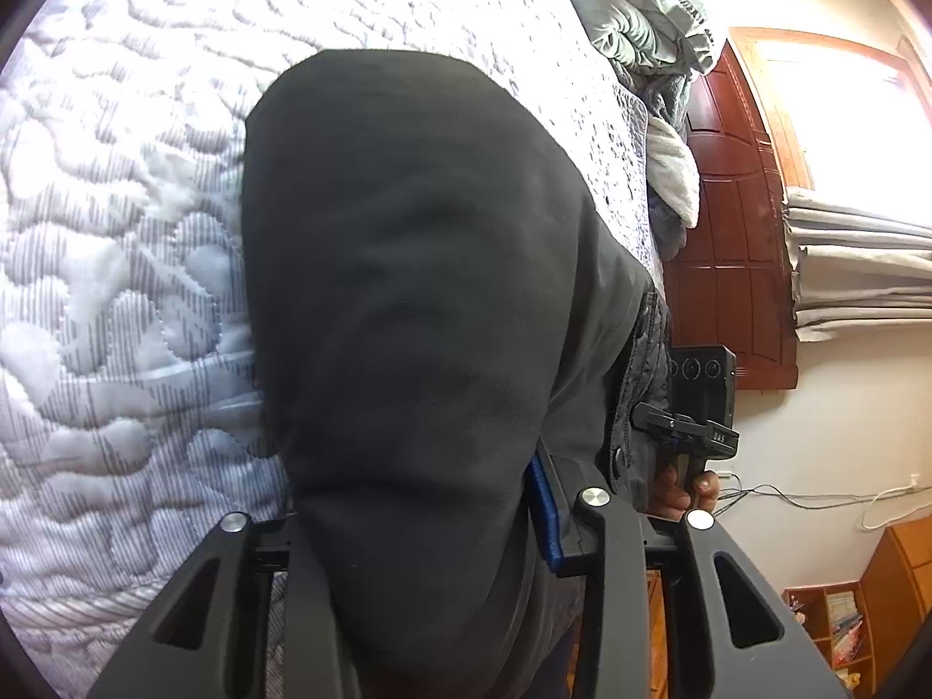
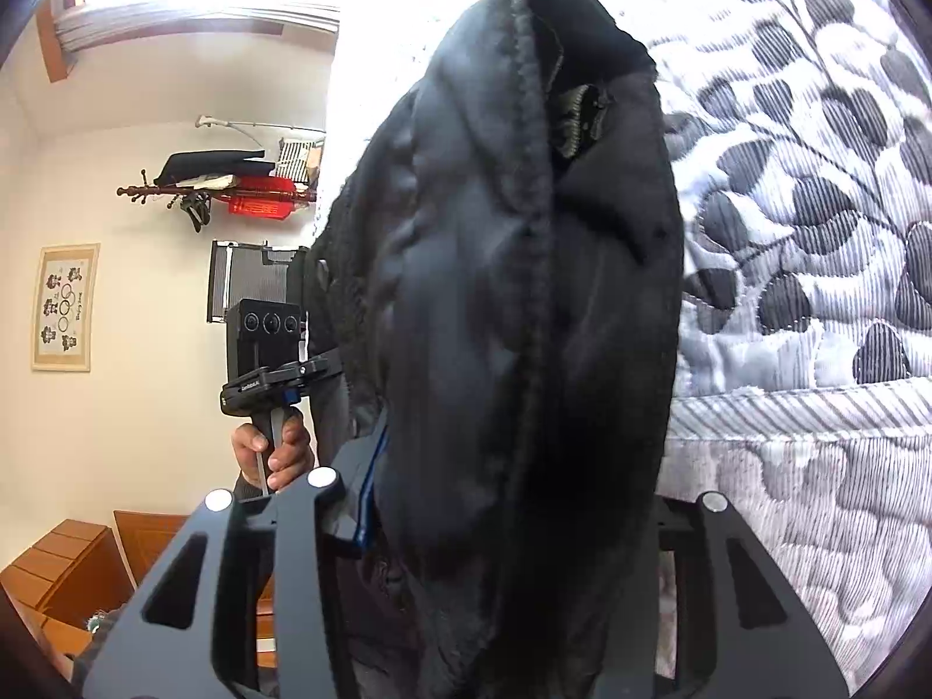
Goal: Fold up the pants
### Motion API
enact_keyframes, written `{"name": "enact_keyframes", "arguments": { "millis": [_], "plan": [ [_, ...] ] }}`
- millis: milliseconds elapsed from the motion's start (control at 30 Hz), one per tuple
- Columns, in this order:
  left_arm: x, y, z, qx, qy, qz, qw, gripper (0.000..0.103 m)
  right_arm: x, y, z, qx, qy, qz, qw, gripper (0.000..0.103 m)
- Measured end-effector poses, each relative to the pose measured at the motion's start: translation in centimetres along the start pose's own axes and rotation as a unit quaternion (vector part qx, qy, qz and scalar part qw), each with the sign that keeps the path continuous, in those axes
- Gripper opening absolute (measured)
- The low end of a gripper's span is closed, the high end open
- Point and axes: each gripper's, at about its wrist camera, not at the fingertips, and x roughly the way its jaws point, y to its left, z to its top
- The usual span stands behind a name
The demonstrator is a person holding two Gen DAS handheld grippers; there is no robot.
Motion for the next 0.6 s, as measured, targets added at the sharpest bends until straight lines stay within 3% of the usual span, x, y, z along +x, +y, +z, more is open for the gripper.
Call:
{"name": "enact_keyframes", "arguments": {
  "millis": [267,600],
  "plan": [
    [-4.0,-1.4,0.5,0.015,-0.021,0.015,0.9996,0.036,0.8,4.1,2.0,-0.038,0.008,-0.004,0.999,0.042],
    [-11.5,0.8,6.9,0.002,-0.072,0.036,0.9967,0.036,6.5,10.2,12.0,-0.076,0.022,-0.015,0.997,0.042]
  ]
}}
